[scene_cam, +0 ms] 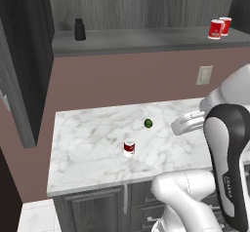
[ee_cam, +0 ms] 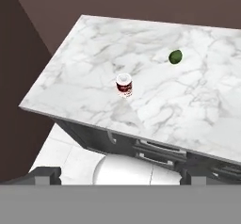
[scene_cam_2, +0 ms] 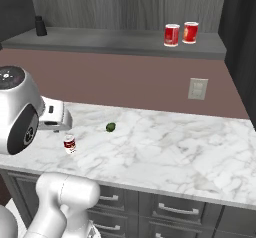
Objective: Pick the cans from the counter and place them in their designated side in the cabinet.
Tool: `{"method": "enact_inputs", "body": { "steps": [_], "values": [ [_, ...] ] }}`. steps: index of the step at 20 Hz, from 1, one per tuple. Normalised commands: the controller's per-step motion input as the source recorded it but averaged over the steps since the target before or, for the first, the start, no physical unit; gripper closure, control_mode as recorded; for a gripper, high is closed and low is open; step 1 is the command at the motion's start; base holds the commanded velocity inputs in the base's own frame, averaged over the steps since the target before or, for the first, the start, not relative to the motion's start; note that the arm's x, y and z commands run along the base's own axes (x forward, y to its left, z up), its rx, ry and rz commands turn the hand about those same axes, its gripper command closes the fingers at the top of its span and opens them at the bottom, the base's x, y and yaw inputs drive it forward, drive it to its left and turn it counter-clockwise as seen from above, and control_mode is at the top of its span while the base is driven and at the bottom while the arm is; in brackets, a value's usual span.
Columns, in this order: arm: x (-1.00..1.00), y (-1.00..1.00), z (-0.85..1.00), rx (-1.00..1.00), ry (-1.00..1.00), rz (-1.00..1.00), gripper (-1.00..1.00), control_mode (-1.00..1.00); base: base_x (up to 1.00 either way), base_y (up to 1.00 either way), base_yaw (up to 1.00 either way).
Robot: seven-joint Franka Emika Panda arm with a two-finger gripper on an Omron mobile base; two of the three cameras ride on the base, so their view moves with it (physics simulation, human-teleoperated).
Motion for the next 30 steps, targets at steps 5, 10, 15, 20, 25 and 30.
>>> {"method": "enact_inputs", "body": {
  "steps": [5, 10, 15, 20, 25, 30],
  "values": [
    [0.0, 0.34, -0.15, 0.01, -0.02, 0.03, -1.0, -1.0, 0.0, 0.0, 0.0],
    [0.03, 0.23, -0.06, 0.0, -0.07, 0.0, -1.0, -1.0, 0.0, 0.0, 0.0],
    [0.12, 0.05, 0.0, 0.0, -0.01, 0.0, -1.0, -1.0, 0.0, 0.0, 0.0],
    [0.23, 0.07, 0.0, 0.0, 0.0, 0.0, -1.0, -1.0, 0.0, 0.0, 0.0],
    [0.23, 0.09, -0.02, 0.0, 0.0, 0.0, -1.0, -1.0, 0.0, 0.0, 0.0],
    [0.22, 0.07, -0.13, 0.0, 0.0, 0.0, -1.0, -1.0, 0.0, 0.0, 0.0]
  ]
}}
